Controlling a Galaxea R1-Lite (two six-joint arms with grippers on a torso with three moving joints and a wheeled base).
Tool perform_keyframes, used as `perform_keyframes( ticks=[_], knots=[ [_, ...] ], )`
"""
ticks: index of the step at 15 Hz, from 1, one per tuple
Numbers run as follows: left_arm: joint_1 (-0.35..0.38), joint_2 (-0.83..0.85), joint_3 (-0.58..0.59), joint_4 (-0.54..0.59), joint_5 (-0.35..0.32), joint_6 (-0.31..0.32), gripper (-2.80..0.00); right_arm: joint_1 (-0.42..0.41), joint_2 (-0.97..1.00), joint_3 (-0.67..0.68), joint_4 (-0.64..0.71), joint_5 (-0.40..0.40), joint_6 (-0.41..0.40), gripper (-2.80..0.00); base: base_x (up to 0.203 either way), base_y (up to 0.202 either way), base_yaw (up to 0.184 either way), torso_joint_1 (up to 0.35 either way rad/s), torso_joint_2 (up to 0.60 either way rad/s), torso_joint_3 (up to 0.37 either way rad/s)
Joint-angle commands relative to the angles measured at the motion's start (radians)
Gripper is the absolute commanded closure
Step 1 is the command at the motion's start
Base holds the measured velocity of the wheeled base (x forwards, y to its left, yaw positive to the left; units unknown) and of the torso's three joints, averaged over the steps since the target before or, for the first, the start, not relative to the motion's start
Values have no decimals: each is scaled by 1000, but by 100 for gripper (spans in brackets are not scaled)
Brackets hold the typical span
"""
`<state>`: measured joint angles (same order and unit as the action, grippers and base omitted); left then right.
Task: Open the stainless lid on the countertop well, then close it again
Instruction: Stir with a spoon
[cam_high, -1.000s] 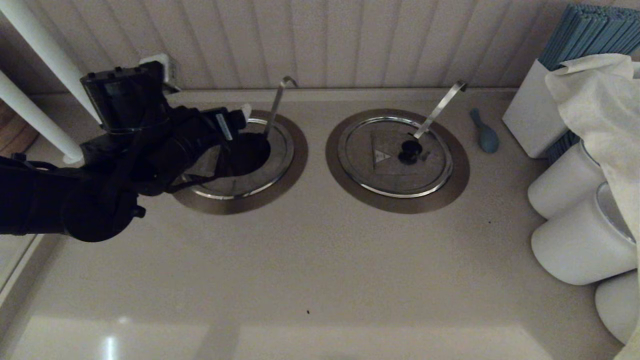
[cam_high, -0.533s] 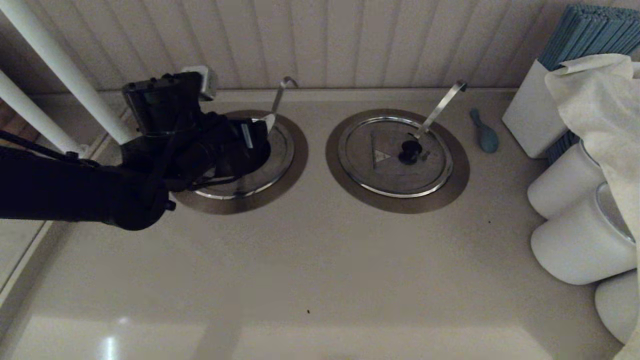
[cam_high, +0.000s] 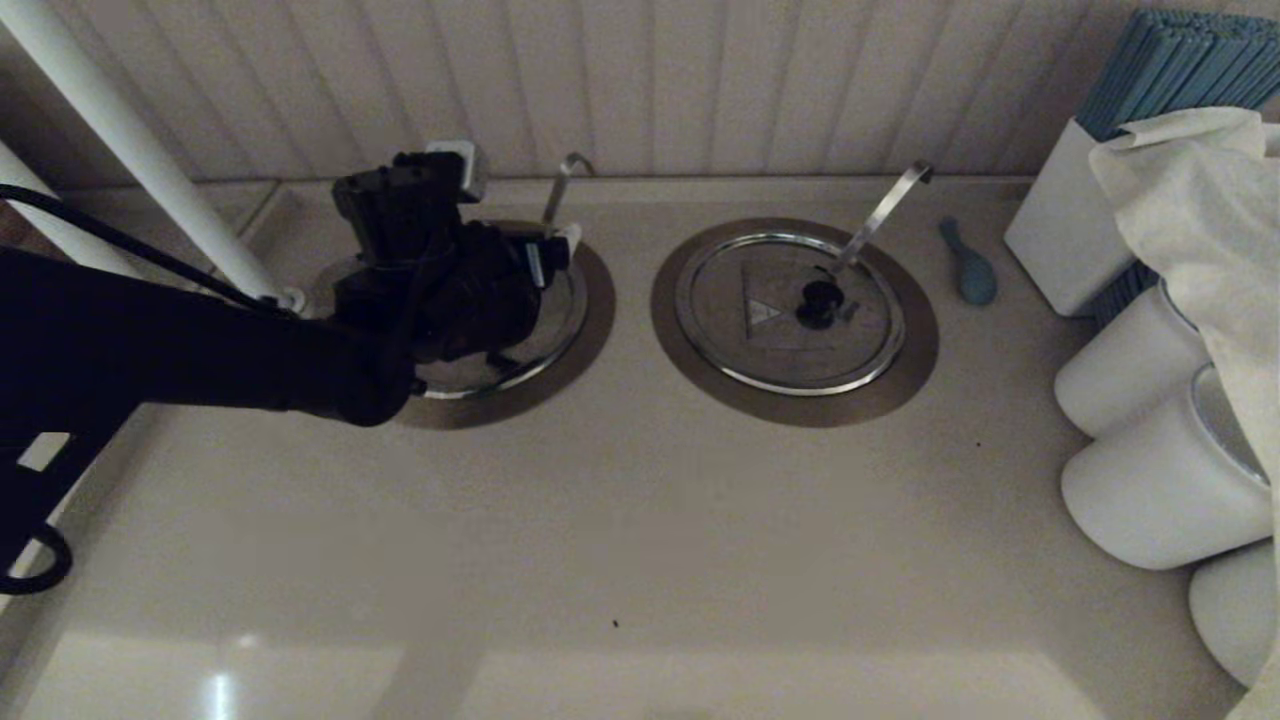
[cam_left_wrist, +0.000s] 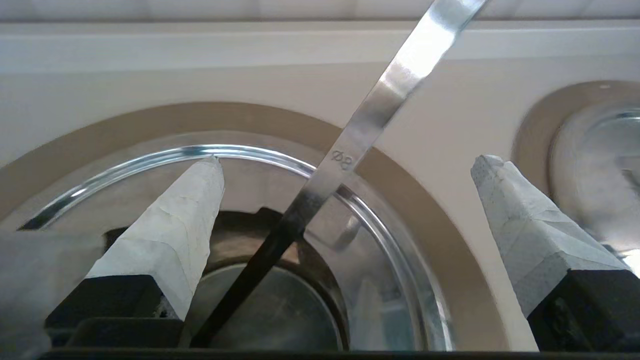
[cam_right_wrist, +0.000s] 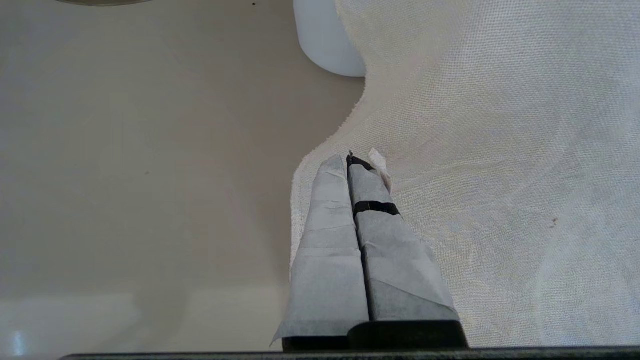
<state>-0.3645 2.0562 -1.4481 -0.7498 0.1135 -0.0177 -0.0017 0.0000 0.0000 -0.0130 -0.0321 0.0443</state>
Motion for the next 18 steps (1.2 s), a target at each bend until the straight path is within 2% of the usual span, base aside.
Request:
perform_keyframes(
  ticks=[1,5,8,11,14,18],
  knots=[
    [4,57,-27,-9,3,-1,-280,0,2,0,-1,0,0,0,0,0,0,0,0,0],
    [3,111,-35,-130,6,2,-280,0,2,0,-1,0,0,0,0,0,0,0,0,0],
    [4,136,-55,-140,11,1,-280,0,1,0,-1,0,1,0,0,0,0,0,0,0],
    [4,159,-83,-141,60,1,-280,0,2,0,-1,0,0,0,0,0,0,0,0,0],
    [4,184,-89,-150,61,-3,-280,0,2,0,-1,0,0,0,0,0,0,0,0,0],
    [2,248,-119,-215,61,-3,-280,0,2,0,-1,0,0,0,0,0,0,0,0,0]
  ],
)
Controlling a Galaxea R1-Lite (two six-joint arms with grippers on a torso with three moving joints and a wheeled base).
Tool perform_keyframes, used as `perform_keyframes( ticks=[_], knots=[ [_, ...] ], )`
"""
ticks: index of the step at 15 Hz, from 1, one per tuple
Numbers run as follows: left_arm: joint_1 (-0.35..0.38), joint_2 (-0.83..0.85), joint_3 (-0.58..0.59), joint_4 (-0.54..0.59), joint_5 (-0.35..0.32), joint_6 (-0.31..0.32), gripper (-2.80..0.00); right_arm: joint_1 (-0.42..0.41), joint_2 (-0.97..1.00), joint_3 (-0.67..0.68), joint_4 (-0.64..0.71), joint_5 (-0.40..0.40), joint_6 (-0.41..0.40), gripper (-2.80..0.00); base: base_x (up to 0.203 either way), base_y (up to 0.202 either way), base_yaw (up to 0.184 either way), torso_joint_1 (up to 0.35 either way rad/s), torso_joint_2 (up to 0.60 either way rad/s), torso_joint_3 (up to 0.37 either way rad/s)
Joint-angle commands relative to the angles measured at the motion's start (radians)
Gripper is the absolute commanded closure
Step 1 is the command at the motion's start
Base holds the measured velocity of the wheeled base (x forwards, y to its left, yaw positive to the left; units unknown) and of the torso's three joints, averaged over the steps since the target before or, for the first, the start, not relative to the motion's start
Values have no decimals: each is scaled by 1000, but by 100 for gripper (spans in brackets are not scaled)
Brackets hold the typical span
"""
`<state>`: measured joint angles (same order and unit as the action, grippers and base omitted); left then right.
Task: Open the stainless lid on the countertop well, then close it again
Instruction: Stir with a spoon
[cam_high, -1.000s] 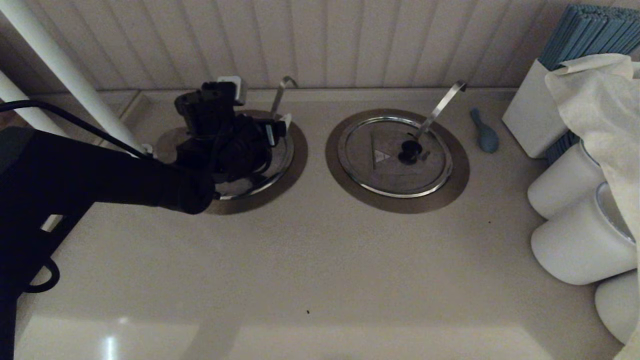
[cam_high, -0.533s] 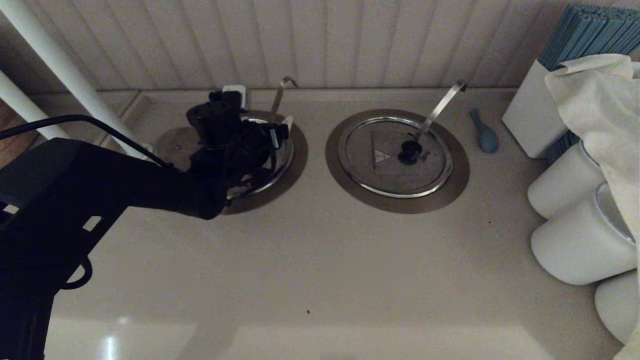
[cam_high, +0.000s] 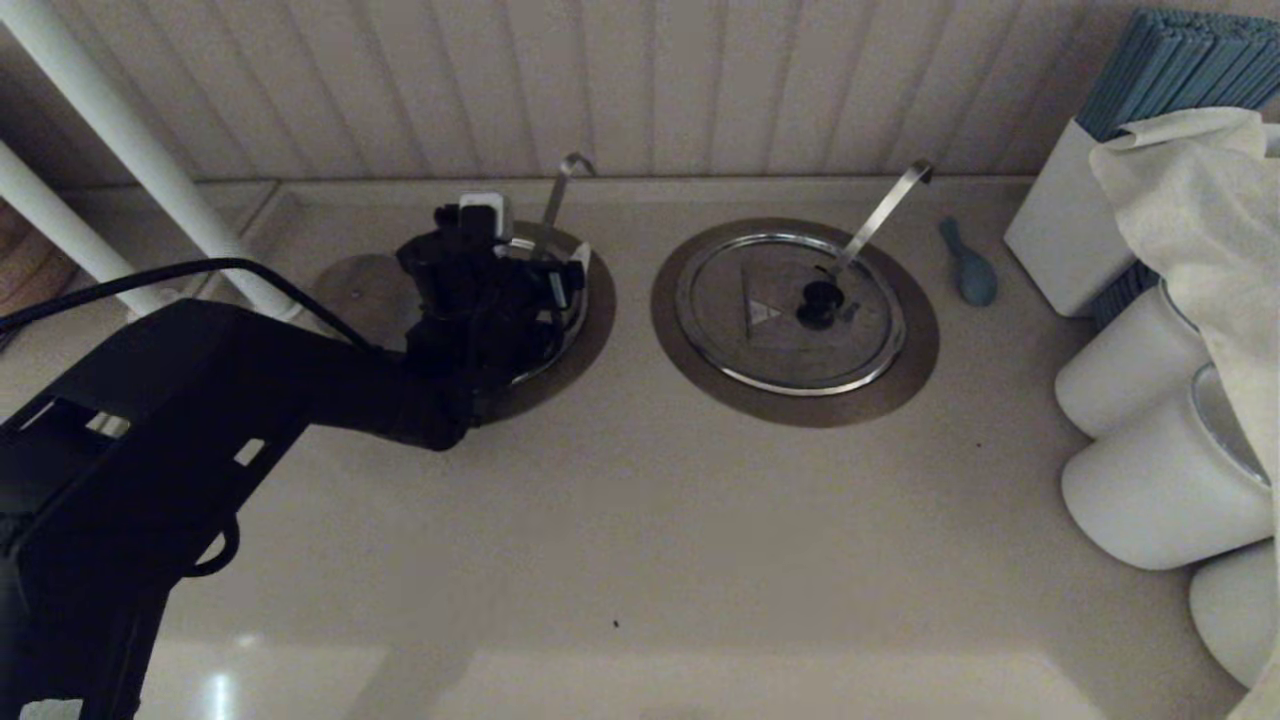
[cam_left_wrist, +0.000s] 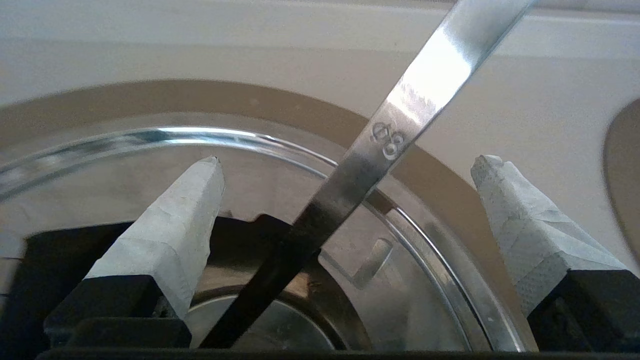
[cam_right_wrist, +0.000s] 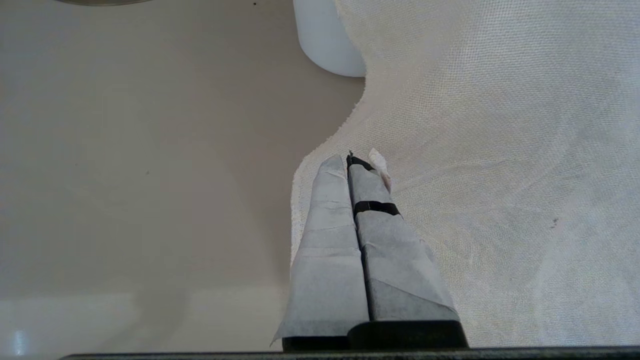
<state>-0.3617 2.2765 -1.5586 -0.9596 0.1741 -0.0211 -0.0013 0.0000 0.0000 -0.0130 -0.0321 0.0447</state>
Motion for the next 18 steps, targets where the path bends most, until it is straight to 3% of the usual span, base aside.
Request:
perform_keyframes(
  ticks=[1,2,18],
  knots=[
    [0,30,-15,-8,11,-5,-280,0,2,0,-1,0,0,0,0,0,0,0,0,0],
    [0,28,-18,-7,31,-14,0,0,2,0,-1,0,1,0,0,0,0,0,0,0],
    [3,-28,-55,-7,66,-34,0,0,2,0,-1,0,0,0,0,0,0,0,0,0]
  ],
)
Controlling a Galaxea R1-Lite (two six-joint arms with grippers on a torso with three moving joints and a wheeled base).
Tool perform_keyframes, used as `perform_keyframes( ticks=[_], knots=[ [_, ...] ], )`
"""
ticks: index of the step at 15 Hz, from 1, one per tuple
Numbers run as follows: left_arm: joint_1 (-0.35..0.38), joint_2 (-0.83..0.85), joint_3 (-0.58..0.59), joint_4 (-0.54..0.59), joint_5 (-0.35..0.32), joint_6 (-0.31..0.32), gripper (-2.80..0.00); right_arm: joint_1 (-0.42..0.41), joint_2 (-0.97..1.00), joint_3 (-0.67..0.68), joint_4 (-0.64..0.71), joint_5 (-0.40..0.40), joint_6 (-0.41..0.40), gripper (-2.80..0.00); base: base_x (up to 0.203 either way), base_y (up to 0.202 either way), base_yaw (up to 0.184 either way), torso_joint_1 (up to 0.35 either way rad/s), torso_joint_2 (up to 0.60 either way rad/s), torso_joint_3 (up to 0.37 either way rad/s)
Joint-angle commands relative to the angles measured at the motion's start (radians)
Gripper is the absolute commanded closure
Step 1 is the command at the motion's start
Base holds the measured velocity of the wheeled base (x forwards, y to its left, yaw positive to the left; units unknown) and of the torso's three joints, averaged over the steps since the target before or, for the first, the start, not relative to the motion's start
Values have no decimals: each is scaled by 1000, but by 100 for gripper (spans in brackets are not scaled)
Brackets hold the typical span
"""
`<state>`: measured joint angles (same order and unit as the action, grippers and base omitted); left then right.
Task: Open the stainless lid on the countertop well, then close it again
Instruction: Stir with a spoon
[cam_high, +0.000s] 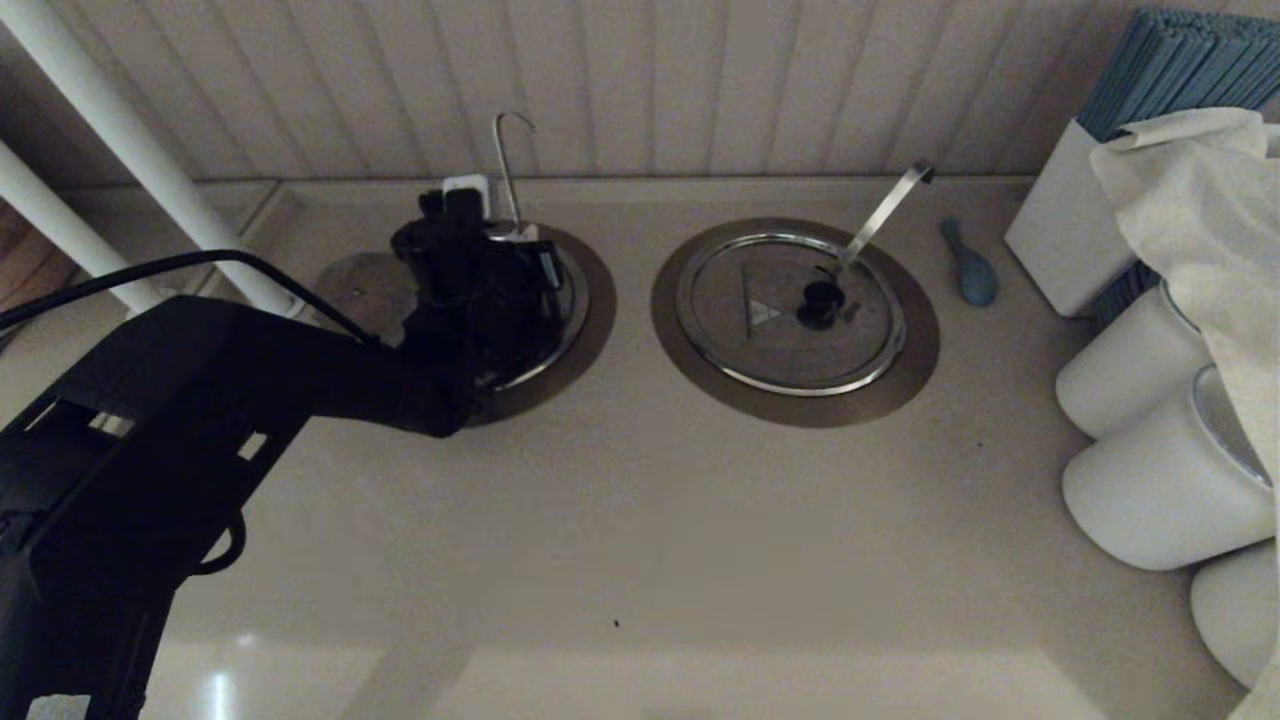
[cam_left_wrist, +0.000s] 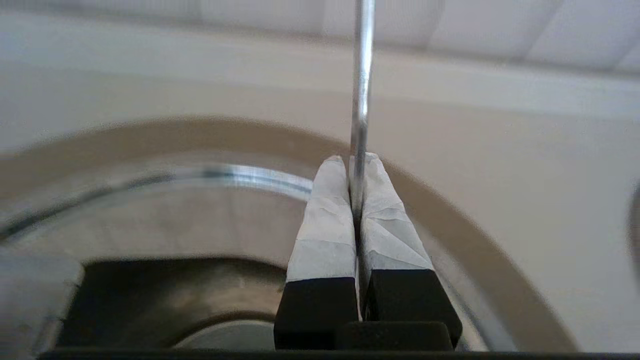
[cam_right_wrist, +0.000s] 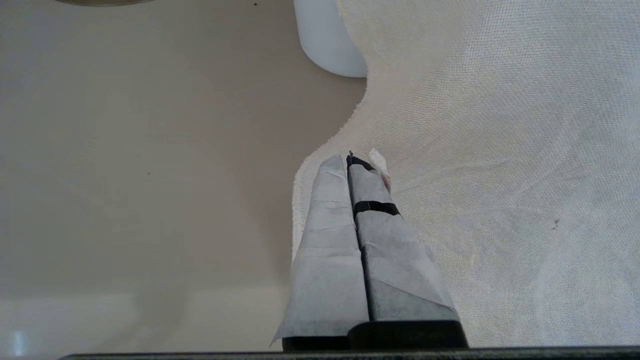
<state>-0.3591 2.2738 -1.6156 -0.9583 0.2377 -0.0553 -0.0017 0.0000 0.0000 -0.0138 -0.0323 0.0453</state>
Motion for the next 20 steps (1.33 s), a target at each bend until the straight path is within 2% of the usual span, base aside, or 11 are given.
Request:
perform_keyframes(
  ticks=[1,11,16,20],
  knots=[
    [5,-39,8,-8,3,0,0,0,2,0,0,0,0,0,0,0,0,0,0,0],
    [44,-146,64,-1,-1,3,0,0,2,0,0,0,-1,0,0,0,0,0,0,0],
    [46,-247,150,34,-16,8,0,0,2,0,0,0,-1,0,0,0,0,0,0,0],
    [46,-317,174,153,-23,25,0,0,2,0,0,0,1,0,0,0,0,0,0,0]
  ],
)
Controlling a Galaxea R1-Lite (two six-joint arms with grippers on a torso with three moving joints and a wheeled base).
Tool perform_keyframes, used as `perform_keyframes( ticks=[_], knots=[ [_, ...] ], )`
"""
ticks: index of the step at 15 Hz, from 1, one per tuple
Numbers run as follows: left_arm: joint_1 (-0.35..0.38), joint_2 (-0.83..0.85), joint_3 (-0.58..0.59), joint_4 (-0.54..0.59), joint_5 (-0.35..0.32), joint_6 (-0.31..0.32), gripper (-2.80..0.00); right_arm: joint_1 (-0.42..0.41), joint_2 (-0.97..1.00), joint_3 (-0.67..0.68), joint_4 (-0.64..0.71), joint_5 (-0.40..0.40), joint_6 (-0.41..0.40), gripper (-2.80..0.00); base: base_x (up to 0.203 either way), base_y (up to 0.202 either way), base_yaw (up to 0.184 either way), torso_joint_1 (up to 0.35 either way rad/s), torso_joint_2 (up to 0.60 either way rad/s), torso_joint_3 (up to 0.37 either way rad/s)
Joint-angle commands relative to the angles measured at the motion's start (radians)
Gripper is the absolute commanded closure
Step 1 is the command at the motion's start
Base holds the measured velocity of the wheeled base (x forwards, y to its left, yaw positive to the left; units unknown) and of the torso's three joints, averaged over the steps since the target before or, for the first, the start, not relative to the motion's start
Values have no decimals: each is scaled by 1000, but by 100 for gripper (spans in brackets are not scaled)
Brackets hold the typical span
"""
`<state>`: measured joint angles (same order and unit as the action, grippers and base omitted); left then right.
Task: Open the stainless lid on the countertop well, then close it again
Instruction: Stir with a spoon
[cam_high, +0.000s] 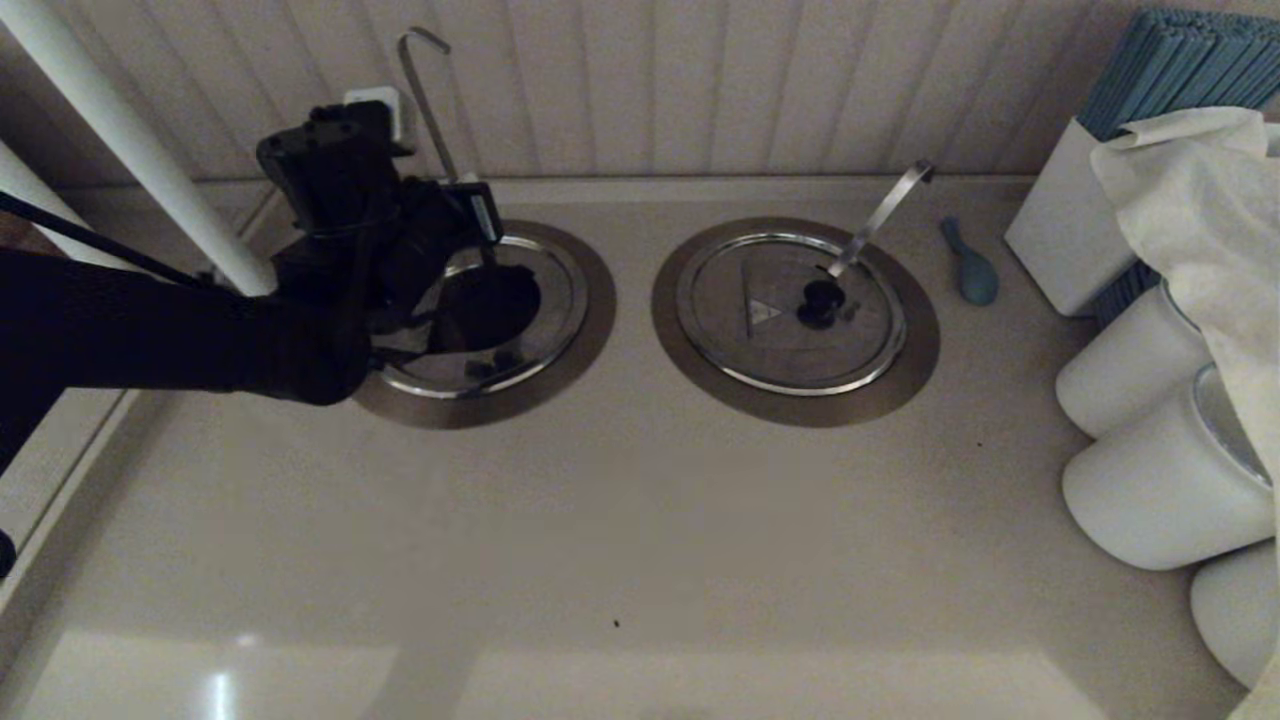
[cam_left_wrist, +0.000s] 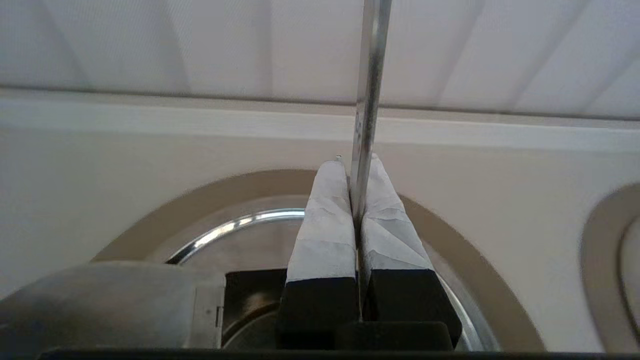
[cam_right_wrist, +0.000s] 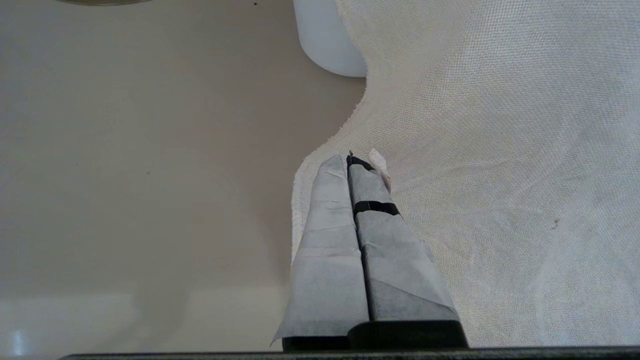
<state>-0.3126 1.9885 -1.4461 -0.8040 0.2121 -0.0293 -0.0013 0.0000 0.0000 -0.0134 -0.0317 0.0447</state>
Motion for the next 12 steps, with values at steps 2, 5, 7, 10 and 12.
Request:
perform_keyframes(
  ticks=[2,5,7,10,12],
  knots=[
    [13,-39,4,1,1,25,0,0,2,0,0,-1,0,0,0,0,0,0,0,0],
    [25,-48,7,-3,4,56,0,0,2,0,0,-1,0,0,0,0,0,0,0,0],
    [43,-48,22,-9,6,104,0,0,2,0,0,-1,0,0,0,0,0,0,0,0],
    [49,-52,66,-27,2,189,0,0,2,0,0,-1,0,0,0,0,0,0,0,0],
    [34,-58,94,-26,-4,229,0,0,2,0,0,-1,0,0,0,0,0,0,0,0]
  ],
)
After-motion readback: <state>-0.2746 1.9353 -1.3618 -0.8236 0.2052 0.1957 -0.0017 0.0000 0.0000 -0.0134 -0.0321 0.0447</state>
